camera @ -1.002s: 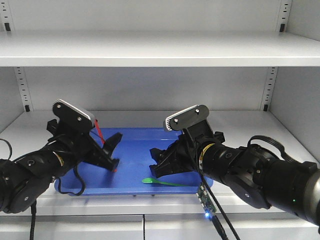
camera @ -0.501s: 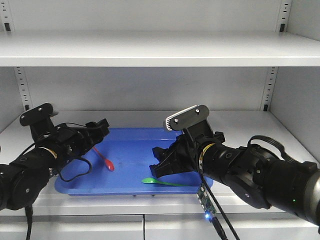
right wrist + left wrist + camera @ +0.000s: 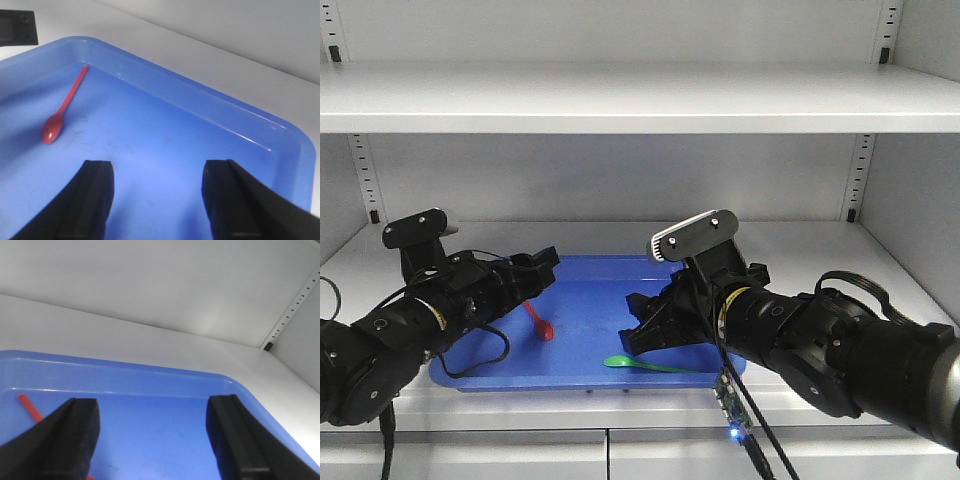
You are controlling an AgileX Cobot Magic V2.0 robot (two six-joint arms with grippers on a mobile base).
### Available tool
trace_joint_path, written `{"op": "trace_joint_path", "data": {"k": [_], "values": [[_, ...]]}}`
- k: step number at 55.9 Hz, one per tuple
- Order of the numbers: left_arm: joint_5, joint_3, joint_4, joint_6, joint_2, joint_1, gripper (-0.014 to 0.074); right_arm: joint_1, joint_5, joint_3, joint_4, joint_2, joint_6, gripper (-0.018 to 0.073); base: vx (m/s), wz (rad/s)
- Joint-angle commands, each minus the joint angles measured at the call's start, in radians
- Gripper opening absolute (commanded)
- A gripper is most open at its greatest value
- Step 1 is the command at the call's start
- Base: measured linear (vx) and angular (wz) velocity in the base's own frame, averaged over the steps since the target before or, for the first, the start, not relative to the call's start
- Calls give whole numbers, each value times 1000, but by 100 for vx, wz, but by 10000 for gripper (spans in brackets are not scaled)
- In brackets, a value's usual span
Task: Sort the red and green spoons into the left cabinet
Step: 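Open the left gripper to drop the red spoon into the tray, withdraw, then open the right gripper to release the green spoon, withdraw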
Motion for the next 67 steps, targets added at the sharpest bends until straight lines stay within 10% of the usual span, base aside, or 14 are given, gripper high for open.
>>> {"op": "trace_joint_path", "data": {"k": [1, 23, 46, 55, 67], "values": [[-70, -36, -2, 2, -46, -2, 555, -4, -73, -34, 1, -47, -3, 445, 0, 0], [-24, -30, -3, 19, -68, 11, 555, -4, -73, -34, 1, -47, -3, 445, 0, 0], [146, 266, -178, 662, -457, 45, 273, -4, -72, -34, 1, -47, -3, 445, 0, 0], [142, 459, -178, 700, -687, 99, 1, -4, -72, -34, 1, -47, -3, 445, 0, 0], [143, 711, -218, 700, -1014, 238, -4, -4, -72, -34, 1, -47, -3, 445, 0, 0]]}}
